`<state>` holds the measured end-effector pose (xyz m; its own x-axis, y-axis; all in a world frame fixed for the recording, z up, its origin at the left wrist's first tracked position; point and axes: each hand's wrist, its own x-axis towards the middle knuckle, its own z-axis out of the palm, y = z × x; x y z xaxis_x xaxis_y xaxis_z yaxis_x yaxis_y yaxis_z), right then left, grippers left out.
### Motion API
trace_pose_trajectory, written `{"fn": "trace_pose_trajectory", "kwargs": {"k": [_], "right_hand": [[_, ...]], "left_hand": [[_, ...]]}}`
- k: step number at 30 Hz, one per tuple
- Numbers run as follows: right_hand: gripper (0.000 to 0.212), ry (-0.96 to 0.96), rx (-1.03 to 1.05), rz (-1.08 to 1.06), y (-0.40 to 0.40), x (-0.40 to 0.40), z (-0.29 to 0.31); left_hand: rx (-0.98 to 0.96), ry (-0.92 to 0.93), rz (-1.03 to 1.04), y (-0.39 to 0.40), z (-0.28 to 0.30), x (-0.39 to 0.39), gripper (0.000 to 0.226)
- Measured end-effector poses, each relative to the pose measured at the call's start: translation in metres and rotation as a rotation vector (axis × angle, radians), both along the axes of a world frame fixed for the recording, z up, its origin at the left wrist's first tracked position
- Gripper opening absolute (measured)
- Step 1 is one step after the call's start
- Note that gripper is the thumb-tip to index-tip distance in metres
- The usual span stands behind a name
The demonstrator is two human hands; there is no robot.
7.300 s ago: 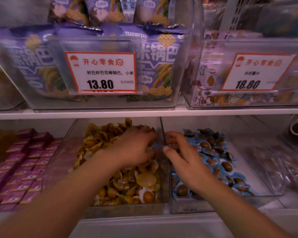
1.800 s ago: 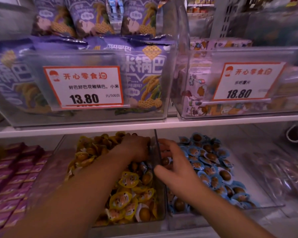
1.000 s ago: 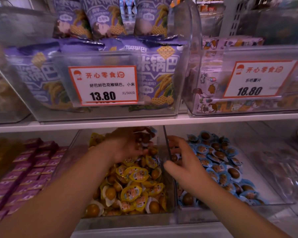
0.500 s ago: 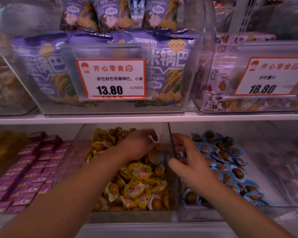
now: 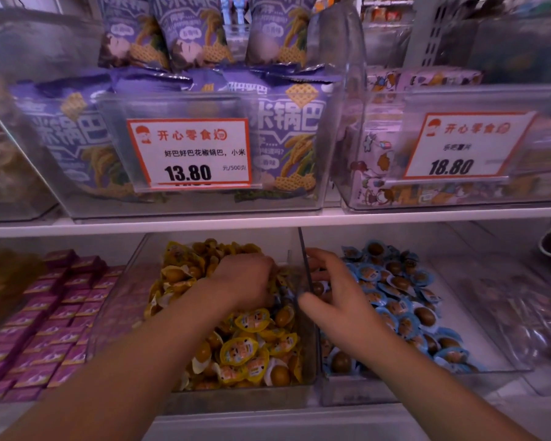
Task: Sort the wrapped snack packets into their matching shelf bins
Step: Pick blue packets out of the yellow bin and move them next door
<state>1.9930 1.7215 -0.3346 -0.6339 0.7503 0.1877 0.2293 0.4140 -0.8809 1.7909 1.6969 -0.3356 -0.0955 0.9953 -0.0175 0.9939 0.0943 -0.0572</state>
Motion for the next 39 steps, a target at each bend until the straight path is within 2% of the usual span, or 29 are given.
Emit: {"fn": "trace_pose_trajectory", "kwargs": {"k": [9, 12, 15, 17, 18, 20, 21, 23, 26, 28, 30, 31, 33, 36, 38, 39], "right_hand": [[0.070, 0.003, 0.015, 0.002, 0.001, 0.000, -0.002], [0.069, 0.012, 0.023, 0.013, 0.001, 0.002, -0.001], [0.058, -0.008, 0.094, 0.000, -0.002, 0.003, 0.001], [0.044, 0.031, 0.258, -0.105, -0.008, 0.005, 0.010], [0.039, 0.074, 0.353, -0.162, -0.013, 0.005, 0.016], [0.034, 0.159, 0.450, -0.200, -0.027, 0.003, 0.031], [0.034, 0.184, 0.447, -0.170, -0.036, -0.001, 0.037], [0.039, 0.145, 0.339, -0.046, -0.054, -0.013, 0.042], [0.046, 0.016, 0.137, 0.102, -0.069, -0.038, 0.034], [0.032, 0.025, 0.129, 0.054, -0.067, -0.048, 0.030], [0.021, 0.024, 0.213, -0.033, -0.063, -0.050, 0.030], [0.018, 0.015, 0.230, -0.052, -0.061, -0.050, 0.031], [0.022, 0.040, 0.151, -0.056, -0.060, -0.053, 0.029], [0.020, 0.126, -0.178, -0.084, -0.072, -0.068, 0.026], [0.016, 0.189, -0.536, -0.027, -0.083, -0.079, 0.026], [0.015, 0.183, -0.638, 0.009, -0.088, -0.080, 0.026]], "left_hand": [[0.024, -0.109, -0.078, 0.001, -0.013, 0.003, 0.030], [0.129, -0.225, -0.025, -0.007, -0.011, 0.002, 0.023], [0.416, -0.577, 0.155, -0.022, 0.006, 0.002, 0.016], [0.614, -0.961, 0.322, -0.038, 0.023, 0.006, 0.014], [0.655, -1.171, 0.381, -0.048, 0.031, 0.011, 0.008], [0.628, -1.524, 0.440, -0.069, 0.040, 0.020, 0.010], [0.599, -1.639, 0.464, -0.080, 0.041, 0.024, 0.017], [0.558, -1.751, 0.489, -0.097, 0.043, 0.029, 0.026], [0.539, -1.766, 0.434, -0.117, 0.040, 0.029, 0.033], [0.560, -1.546, 0.405, -0.128, 0.037, 0.023, 0.040], [0.613, -1.327, 0.456, -0.134, 0.035, 0.014, 0.050], [0.656, -1.286, 0.520, -0.135, 0.034, 0.009, 0.052], [0.785, -1.333, 0.603, -0.133, 0.032, -0.002, 0.042], [0.901, -1.381, 0.563, -0.129, 0.032, -0.007, 0.028], [0.888, -1.340, 0.513, -0.125, 0.029, -0.004, 0.030], [0.866, -1.340, 0.501, -0.123, 0.029, -0.004, 0.031]]}}
